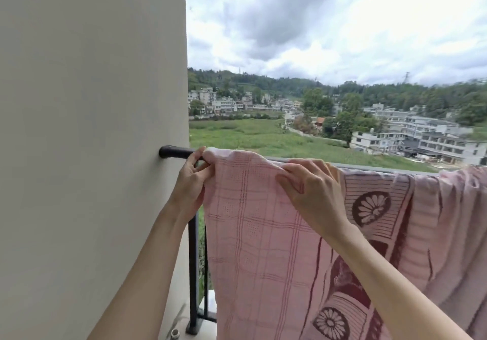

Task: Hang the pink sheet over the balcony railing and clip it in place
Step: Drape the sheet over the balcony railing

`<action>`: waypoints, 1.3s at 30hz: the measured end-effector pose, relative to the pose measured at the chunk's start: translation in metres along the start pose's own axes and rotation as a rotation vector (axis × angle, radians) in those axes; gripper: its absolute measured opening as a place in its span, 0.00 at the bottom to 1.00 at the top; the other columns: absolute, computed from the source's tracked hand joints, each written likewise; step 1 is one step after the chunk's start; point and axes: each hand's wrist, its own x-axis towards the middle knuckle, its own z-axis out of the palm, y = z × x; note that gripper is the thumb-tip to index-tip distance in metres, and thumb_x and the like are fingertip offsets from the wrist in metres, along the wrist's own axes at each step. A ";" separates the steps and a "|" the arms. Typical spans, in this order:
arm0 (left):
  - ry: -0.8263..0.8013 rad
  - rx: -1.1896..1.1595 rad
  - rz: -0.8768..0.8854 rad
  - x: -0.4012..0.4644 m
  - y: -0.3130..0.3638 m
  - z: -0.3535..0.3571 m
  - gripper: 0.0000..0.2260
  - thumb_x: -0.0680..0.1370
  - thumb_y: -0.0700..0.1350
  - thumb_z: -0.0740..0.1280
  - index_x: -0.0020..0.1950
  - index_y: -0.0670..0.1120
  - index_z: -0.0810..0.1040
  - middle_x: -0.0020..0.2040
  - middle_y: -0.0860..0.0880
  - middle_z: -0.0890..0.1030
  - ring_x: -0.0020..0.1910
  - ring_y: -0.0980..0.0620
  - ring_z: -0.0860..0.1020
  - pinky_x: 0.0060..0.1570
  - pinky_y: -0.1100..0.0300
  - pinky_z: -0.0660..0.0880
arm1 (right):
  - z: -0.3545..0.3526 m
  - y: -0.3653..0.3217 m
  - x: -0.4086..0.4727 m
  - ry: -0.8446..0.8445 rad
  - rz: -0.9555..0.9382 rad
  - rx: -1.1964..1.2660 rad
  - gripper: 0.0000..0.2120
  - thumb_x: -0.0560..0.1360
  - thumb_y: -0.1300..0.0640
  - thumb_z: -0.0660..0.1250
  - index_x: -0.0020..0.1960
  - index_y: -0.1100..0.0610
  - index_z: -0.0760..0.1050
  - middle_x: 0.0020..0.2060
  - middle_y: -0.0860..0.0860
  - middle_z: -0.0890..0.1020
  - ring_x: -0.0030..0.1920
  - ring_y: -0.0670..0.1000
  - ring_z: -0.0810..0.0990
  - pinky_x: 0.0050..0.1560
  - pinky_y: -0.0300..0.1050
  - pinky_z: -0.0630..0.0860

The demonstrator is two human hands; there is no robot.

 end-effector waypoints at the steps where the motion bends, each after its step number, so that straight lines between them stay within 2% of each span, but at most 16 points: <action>1: 0.007 -0.015 -0.021 -0.006 -0.009 -0.005 0.18 0.77 0.35 0.63 0.66 0.46 0.68 0.40 0.49 0.81 0.31 0.57 0.79 0.29 0.65 0.75 | 0.004 0.000 -0.005 -0.006 -0.027 -0.024 0.12 0.72 0.50 0.70 0.54 0.54 0.81 0.54 0.49 0.82 0.56 0.54 0.77 0.62 0.51 0.63; 3: -0.003 -0.024 -0.062 -0.017 -0.024 -0.014 0.17 0.76 0.43 0.67 0.63 0.44 0.69 0.42 0.47 0.81 0.34 0.55 0.79 0.31 0.64 0.75 | 0.011 -0.001 -0.011 0.035 -0.084 -0.038 0.15 0.71 0.54 0.72 0.56 0.56 0.80 0.57 0.54 0.81 0.59 0.57 0.77 0.66 0.59 0.63; 7: -0.085 0.055 -0.197 -0.040 -0.048 -0.032 0.38 0.57 0.59 0.79 0.62 0.47 0.72 0.54 0.46 0.83 0.49 0.50 0.82 0.43 0.57 0.78 | 0.030 -0.004 -0.041 0.070 -0.208 -0.043 0.14 0.74 0.54 0.67 0.58 0.57 0.79 0.64 0.57 0.76 0.66 0.59 0.72 0.68 0.64 0.62; 10: -0.148 0.151 -0.196 -0.060 -0.068 -0.040 0.25 0.62 0.53 0.78 0.57 0.47 0.80 0.54 0.47 0.83 0.52 0.49 0.81 0.45 0.61 0.78 | 0.047 -0.008 -0.081 -0.064 -0.174 -0.026 0.16 0.74 0.53 0.68 0.60 0.58 0.77 0.65 0.58 0.74 0.67 0.59 0.71 0.66 0.64 0.66; 12: -0.089 0.220 -0.126 -0.072 -0.081 -0.041 0.11 0.67 0.46 0.74 0.49 0.49 0.84 0.49 0.49 0.85 0.48 0.51 0.82 0.42 0.65 0.77 | 0.058 -0.011 -0.106 -0.199 -0.089 -0.008 0.21 0.72 0.54 0.71 0.62 0.59 0.75 0.66 0.58 0.73 0.66 0.59 0.71 0.63 0.64 0.69; 14: 0.012 0.305 -0.032 -0.080 -0.088 -0.041 0.05 0.70 0.42 0.72 0.44 0.50 0.83 0.41 0.53 0.85 0.41 0.56 0.82 0.38 0.67 0.76 | 0.067 -0.016 -0.129 -0.347 0.004 0.038 0.26 0.72 0.50 0.70 0.66 0.58 0.71 0.69 0.56 0.69 0.68 0.57 0.69 0.65 0.60 0.68; 17: -0.016 0.387 0.056 -0.086 -0.085 -0.032 0.06 0.72 0.38 0.71 0.43 0.49 0.81 0.36 0.58 0.84 0.37 0.61 0.81 0.37 0.70 0.75 | 0.080 -0.031 -0.157 -0.597 0.129 0.062 0.40 0.69 0.34 0.63 0.74 0.52 0.57 0.75 0.48 0.56 0.74 0.49 0.56 0.73 0.49 0.55; 20: -0.151 0.441 0.067 -0.095 -0.083 -0.019 0.09 0.72 0.35 0.70 0.45 0.49 0.81 0.37 0.61 0.83 0.38 0.64 0.81 0.39 0.72 0.75 | 0.095 -0.051 -0.168 -0.640 0.292 0.123 0.48 0.65 0.29 0.64 0.75 0.52 0.51 0.75 0.48 0.56 0.74 0.49 0.55 0.72 0.51 0.58; 22: -0.206 0.436 0.068 -0.100 -0.086 -0.016 0.11 0.73 0.34 0.69 0.46 0.51 0.80 0.38 0.63 0.83 0.40 0.64 0.82 0.41 0.72 0.75 | 0.103 -0.058 -0.167 -0.557 0.401 0.176 0.42 0.69 0.37 0.66 0.74 0.56 0.54 0.72 0.52 0.63 0.71 0.52 0.62 0.68 0.53 0.66; 24: -0.207 0.387 0.062 -0.100 -0.087 -0.020 0.09 0.74 0.36 0.67 0.47 0.50 0.80 0.39 0.61 0.84 0.40 0.62 0.82 0.41 0.71 0.76 | 0.107 -0.055 -0.168 -0.443 0.470 0.212 0.28 0.74 0.52 0.65 0.70 0.59 0.63 0.66 0.55 0.71 0.65 0.55 0.69 0.62 0.54 0.71; 26: -0.100 0.379 0.071 -0.094 -0.089 -0.029 0.05 0.76 0.39 0.66 0.46 0.48 0.80 0.38 0.56 0.84 0.37 0.59 0.81 0.40 0.67 0.78 | 0.105 -0.043 -0.173 -0.407 0.511 0.228 0.20 0.74 0.66 0.62 0.66 0.62 0.69 0.61 0.57 0.74 0.61 0.57 0.71 0.60 0.50 0.72; 28: 0.051 0.443 0.049 -0.084 -0.095 -0.039 0.03 0.76 0.43 0.66 0.49 0.47 0.77 0.41 0.53 0.82 0.38 0.56 0.80 0.41 0.63 0.78 | 0.100 -0.028 -0.182 -0.401 0.549 0.210 0.18 0.74 0.71 0.59 0.63 0.64 0.71 0.57 0.58 0.76 0.58 0.58 0.73 0.56 0.43 0.70; 32: 0.035 0.558 -0.115 -0.066 -0.108 -0.046 0.38 0.65 0.66 0.67 0.69 0.48 0.63 0.61 0.50 0.73 0.54 0.56 0.75 0.55 0.59 0.74 | 0.089 -0.004 -0.196 -0.389 0.646 0.164 0.14 0.74 0.72 0.57 0.57 0.66 0.73 0.48 0.60 0.77 0.49 0.59 0.76 0.48 0.45 0.70; 34: -0.032 0.520 -0.113 -0.059 -0.114 -0.041 0.49 0.58 0.73 0.65 0.72 0.48 0.61 0.66 0.49 0.72 0.60 0.53 0.74 0.59 0.58 0.72 | 0.087 0.001 -0.201 -0.415 0.644 0.152 0.12 0.75 0.71 0.56 0.55 0.65 0.74 0.46 0.59 0.77 0.46 0.58 0.76 0.46 0.49 0.73; 36: -0.018 0.524 -0.054 -0.052 -0.118 -0.034 0.42 0.62 0.70 0.66 0.69 0.47 0.66 0.61 0.49 0.76 0.56 0.57 0.76 0.54 0.65 0.73 | 0.086 0.003 -0.204 -0.438 0.629 0.149 0.10 0.76 0.69 0.56 0.54 0.65 0.74 0.43 0.59 0.77 0.44 0.59 0.76 0.44 0.50 0.73; 39: 0.187 0.539 0.118 -0.042 -0.125 -0.028 0.09 0.77 0.47 0.65 0.53 0.42 0.75 0.40 0.52 0.77 0.34 0.67 0.73 0.35 0.67 0.71 | 0.087 0.003 -0.210 -0.448 0.600 0.136 0.11 0.77 0.69 0.57 0.56 0.65 0.73 0.41 0.59 0.77 0.42 0.59 0.77 0.41 0.48 0.72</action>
